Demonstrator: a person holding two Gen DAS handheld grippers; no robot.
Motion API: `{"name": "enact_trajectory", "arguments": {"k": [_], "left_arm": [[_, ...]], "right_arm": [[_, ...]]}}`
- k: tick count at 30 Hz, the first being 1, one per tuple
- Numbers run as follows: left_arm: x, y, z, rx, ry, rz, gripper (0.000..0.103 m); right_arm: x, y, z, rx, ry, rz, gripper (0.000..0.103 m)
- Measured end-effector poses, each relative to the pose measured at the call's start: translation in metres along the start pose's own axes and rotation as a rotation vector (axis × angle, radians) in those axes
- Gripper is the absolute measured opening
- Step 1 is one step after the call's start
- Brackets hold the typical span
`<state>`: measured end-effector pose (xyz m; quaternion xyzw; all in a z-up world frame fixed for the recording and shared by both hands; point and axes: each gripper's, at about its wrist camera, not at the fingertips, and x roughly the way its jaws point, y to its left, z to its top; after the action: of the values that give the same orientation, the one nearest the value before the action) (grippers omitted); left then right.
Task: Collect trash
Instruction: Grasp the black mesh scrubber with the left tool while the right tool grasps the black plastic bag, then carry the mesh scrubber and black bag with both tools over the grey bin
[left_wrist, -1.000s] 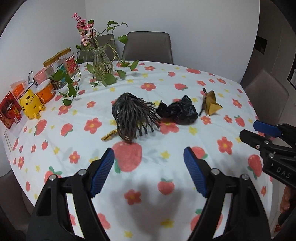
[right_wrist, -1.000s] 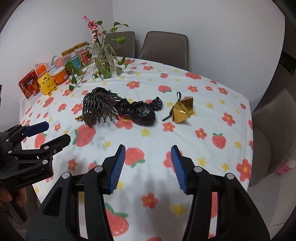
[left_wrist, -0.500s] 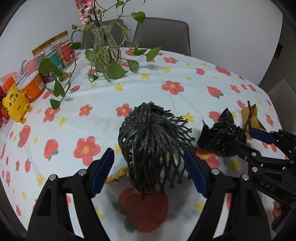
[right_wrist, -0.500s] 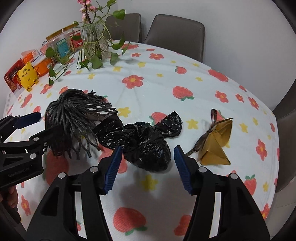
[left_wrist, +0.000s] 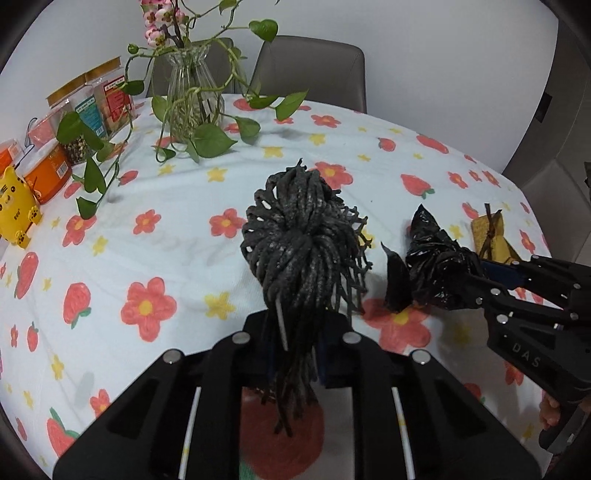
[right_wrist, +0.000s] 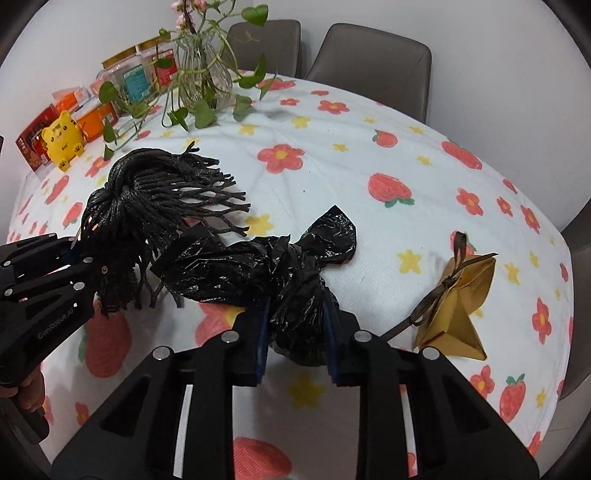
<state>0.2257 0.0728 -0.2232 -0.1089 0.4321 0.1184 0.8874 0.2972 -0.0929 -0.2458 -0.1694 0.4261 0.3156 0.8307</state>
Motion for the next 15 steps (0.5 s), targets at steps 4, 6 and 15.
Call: {"name": "enact_trajectory", "arguments": {"k": [4, 6, 15], "left_arm": [[-0.033, -0.006, -0.001, 0.028, -0.036, -0.023, 0.016], [-0.047, -0.013, -0.007, 0.055, -0.051, -0.032, 0.016], [-0.089, -0.083, -0.048, 0.222, -0.071, -0.152, 0.016]], "right_arm": [[-0.03, 0.0, -0.003, 0.025, -0.041, -0.004, 0.023], [-0.045, -0.002, -0.009, 0.045, -0.055, -0.014, 0.023], [-0.113, -0.034, -0.081, 0.199, -0.066, -0.131, 0.023]]}}
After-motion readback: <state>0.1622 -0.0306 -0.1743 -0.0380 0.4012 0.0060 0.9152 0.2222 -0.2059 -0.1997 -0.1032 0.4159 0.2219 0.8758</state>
